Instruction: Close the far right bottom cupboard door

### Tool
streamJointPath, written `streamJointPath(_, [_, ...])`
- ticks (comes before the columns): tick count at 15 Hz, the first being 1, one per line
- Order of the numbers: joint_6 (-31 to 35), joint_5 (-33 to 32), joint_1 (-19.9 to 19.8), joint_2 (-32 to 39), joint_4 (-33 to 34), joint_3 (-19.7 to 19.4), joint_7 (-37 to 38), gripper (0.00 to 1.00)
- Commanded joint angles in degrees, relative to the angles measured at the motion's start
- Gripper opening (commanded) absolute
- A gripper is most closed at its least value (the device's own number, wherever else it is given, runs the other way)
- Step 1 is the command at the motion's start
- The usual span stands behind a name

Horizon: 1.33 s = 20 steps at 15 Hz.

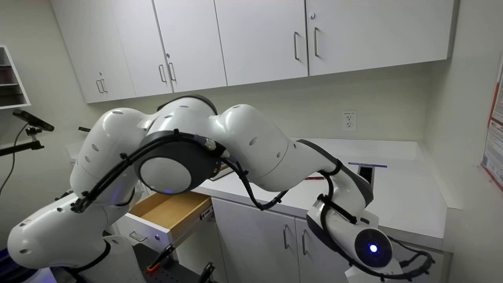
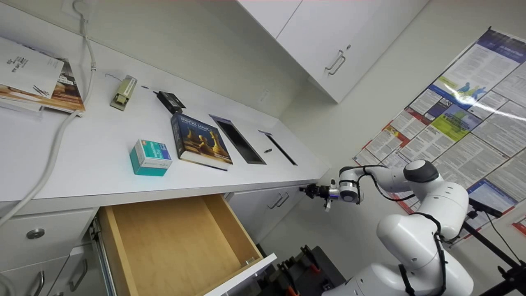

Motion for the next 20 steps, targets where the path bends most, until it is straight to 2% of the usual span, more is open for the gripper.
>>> streamJointPath(1, [0.47,-2.91,-4.04,0.29,0.09,7.66,0.0,0.0])
streamJointPath(3, [-2.31,-4.27,-2.8,-4.66,-4.29,4.97,1.68,0.0])
streamJointPath(4, [-5.71,-1.63,1.51,-8.63,-5.38,-0.44,0.37,0.0])
streamJointPath(5, [-7.86,-2.37,2.13,-11.93,-7.39,-1.51,1.1,0.0])
streamJointPath(6, [-6.79,-6.33,-1.01,-13.17,-9.11,2.26,2.7,0.0])
streamJointPath(7, [-5.95,-7.02,0.27,-15.48,-10.55,1.08,3.22,0.0])
streamJointPath(12, [-5.21,-13.07,2.43,-29.24,-17.25,2.33,8.52,0.0])
streamJointPath(15, [-7.52,-22.7,5.07,-38.27,-20.66,2.1,15.18,0.0])
streamJointPath(16, [-11.94,-22.91,13.14,-41.73,-20.49,-5.77,15.23,0.0])
streamJointPath(17, [-14.75,-25.09,15.31,-44.44,-21.0,-7.21,16.25,0.0])
streamJointPath(20, [-19.95,-30.49,26.13,-48.85,-20.8,-16.16,18.1,0.0])
